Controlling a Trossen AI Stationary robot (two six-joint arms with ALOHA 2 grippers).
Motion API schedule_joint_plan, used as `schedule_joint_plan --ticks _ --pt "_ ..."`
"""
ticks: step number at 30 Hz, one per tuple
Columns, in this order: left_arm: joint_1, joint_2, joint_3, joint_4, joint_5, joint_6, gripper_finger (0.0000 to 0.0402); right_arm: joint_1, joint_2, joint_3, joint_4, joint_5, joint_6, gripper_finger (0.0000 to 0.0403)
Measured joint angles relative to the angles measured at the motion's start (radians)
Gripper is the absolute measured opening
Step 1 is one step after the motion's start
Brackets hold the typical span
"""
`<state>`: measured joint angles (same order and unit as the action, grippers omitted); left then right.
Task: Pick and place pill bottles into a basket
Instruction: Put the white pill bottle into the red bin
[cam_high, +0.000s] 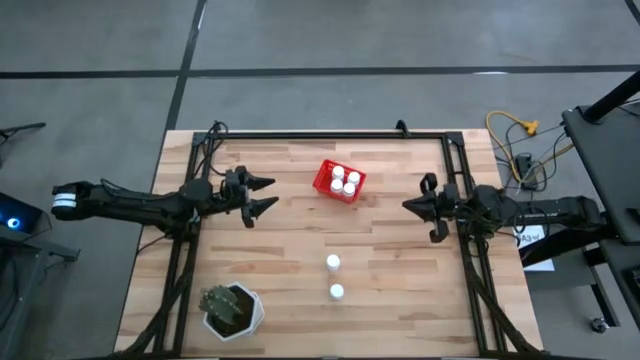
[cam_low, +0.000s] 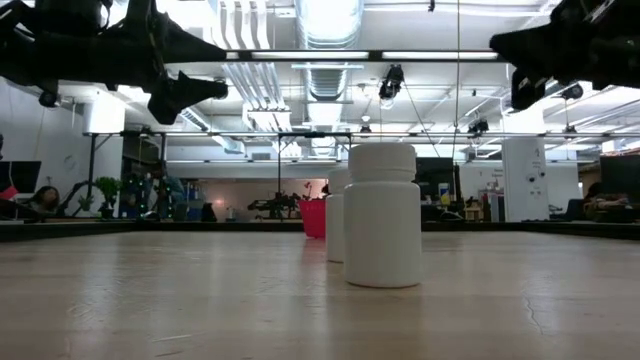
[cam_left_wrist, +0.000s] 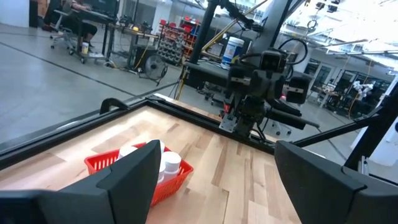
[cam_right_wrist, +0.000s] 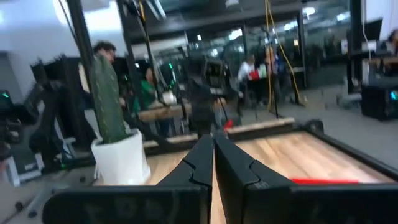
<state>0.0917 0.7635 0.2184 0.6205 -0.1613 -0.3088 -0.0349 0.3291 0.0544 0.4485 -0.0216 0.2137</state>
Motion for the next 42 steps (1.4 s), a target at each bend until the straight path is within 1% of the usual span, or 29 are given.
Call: schedule_joint_plan --ticks 2,4,10,13,15,22,25,31,34,36,38,42 --pt "0.0 0.0 0.0 0.0 0.0 0.0 0.0297 0.0 -0.034 -0.022 0.014 0.0 0.007 0.0008" --pt "0.0 0.0 0.0 0.0 0.0 0.0 0.0297 0.0 -0.067 -0.038 -0.008 0.0 0.027 0.0008" --pt "0.0 0.001 0.005 -0.001 0.0 0.0 0.0297 0.0 -0.13 -0.04 -0.042 0.008 0.019 0.0008" --pt "0.0 0.001 0.008 0.0 0.0 0.001 0.0297 0.0 -0.149 -0.04 -0.087 0.019 0.025 0.0008" --pt "0.0 0.0 0.008 0.0 0.0 0.001 0.0297 0.0 -0.153 -0.041 -0.11 0.021 0.061 0.0008" --pt "0.0 0.013 0.028 0.0 0.002 -0.009 0.0297 0.0 -0.143 -0.041 -0.112 0.021 0.18 0.0009" --pt "0.0 0.02 0.047 -0.001 0.002 -0.049 0.0297 0.0 -0.144 -0.041 -0.112 0.021 0.198 0.0009" --pt "0.0 0.063 0.122 -0.025 0.007 -0.051 0.0297 0.0 -0.144 -0.041 -0.109 0.021 0.199 0.0009" --pt "0.0 0.098 0.197 -0.123 0.059 -0.016 0.0297 0.0 -0.144 -0.041 -0.109 0.021 0.199 0.0009" --pt "0.0 0.13 0.27 -0.223 0.101 0.027 0.0297 0.0 -0.144 -0.041 -0.109 0.021 0.209 0.0009" --pt "0.0 0.167 0.356 -0.355 0.128 0.08 0.0297 0.0 -0.144 -0.04 -0.108 0.021 0.243 0.0009" --pt "0.0 0.255 0.552 -0.626 0.139 0.2 0.0298 0.0 -0.144 -0.04 -0.108 0.021 0.305 0.0009"
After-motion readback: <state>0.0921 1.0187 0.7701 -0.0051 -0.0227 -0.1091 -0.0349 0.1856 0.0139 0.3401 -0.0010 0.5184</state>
